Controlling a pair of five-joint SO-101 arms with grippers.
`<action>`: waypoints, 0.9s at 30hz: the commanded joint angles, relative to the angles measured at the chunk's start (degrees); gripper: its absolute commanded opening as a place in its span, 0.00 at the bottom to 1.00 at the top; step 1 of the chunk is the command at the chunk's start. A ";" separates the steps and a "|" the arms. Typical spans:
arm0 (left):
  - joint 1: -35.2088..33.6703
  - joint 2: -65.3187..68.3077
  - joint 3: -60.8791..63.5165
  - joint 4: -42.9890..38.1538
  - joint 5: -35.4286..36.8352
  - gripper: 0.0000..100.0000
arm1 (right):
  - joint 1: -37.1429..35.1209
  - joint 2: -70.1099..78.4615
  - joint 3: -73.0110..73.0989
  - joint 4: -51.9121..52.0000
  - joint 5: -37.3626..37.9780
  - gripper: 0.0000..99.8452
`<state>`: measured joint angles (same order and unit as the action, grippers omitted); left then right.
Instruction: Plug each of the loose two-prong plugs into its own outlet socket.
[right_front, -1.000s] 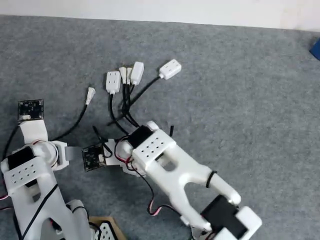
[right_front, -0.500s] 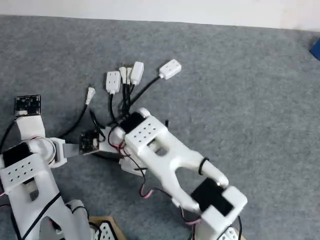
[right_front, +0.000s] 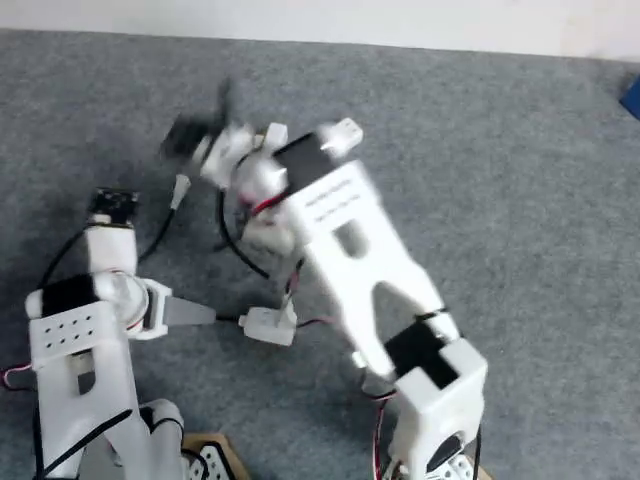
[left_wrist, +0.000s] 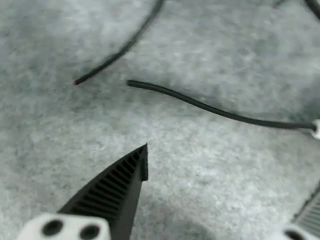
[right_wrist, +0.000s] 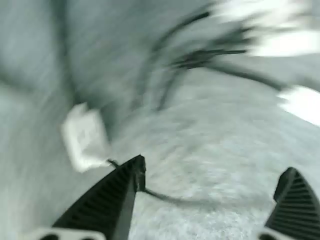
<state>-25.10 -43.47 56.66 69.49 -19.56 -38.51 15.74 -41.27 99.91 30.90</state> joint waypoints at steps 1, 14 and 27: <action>6.55 -0.22 -1.89 2.02 -2.46 0.48 | 7.78 -1.80 -5.49 1.36 -7.12 0.39; 29.58 1.89 -2.33 -0.18 -15.91 0.48 | 27.30 -8.57 34.68 -8.84 -17.05 0.39; 40.66 39.52 -35.56 8.79 -21.27 0.48 | 22.90 -30.99 83.47 -43.38 -26.20 0.39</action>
<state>13.05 -10.86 31.43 71.78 -36.26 -14.95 -12.04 39.60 59.82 5.32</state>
